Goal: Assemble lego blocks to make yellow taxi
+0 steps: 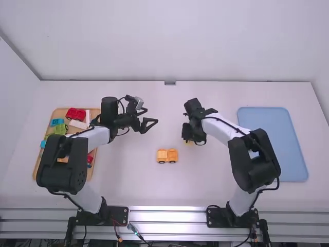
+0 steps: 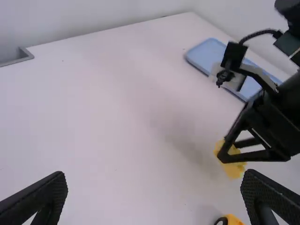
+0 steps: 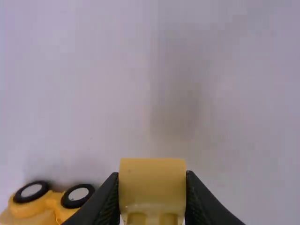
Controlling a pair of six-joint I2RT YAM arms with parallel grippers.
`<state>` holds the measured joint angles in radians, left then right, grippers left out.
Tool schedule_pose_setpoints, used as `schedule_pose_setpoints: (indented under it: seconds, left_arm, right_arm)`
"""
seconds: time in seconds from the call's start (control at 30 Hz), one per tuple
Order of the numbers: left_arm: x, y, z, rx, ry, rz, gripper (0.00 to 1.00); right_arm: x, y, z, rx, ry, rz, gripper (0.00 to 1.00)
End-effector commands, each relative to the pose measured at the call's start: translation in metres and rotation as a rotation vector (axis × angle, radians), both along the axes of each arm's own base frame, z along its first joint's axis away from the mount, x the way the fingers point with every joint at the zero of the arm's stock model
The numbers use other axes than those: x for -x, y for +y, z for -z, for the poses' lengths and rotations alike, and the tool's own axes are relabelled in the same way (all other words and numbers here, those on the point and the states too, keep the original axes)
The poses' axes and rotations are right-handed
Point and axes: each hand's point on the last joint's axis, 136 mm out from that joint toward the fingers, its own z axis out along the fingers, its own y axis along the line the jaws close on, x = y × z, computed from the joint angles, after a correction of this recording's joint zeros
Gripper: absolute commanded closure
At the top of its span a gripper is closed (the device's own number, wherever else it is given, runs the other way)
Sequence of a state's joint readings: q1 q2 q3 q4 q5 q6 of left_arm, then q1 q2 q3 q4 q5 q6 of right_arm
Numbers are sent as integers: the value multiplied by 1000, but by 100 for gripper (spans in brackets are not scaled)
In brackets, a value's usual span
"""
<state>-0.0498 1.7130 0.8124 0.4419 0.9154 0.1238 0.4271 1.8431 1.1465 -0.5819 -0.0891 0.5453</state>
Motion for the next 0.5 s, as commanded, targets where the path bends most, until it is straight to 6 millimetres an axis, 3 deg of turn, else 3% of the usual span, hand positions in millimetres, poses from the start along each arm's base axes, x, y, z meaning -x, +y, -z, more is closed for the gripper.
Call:
schedule_pose_setpoints:
  seconds: [0.0,0.13,0.23,0.37,0.47]
  left_arm:
    - [-1,2,-1,6,0,-1,1]
    - [1,-2,-1,7,6,10,1]
    - [2,-1,2,5,18,7,1]
    - [3,-1,3,4,30,6,1]
    - [3,-1,4,4,33,6,1]
  right_arm:
    - [14,-16,11,16,126,464,100]
    - [37,-19,12,1,284,792,100]
    - [42,-11,15,-50,342,916,100]
    - [37,-2,20,-112,351,984,100]
    - [46,0,29,-116,379,1040,100]
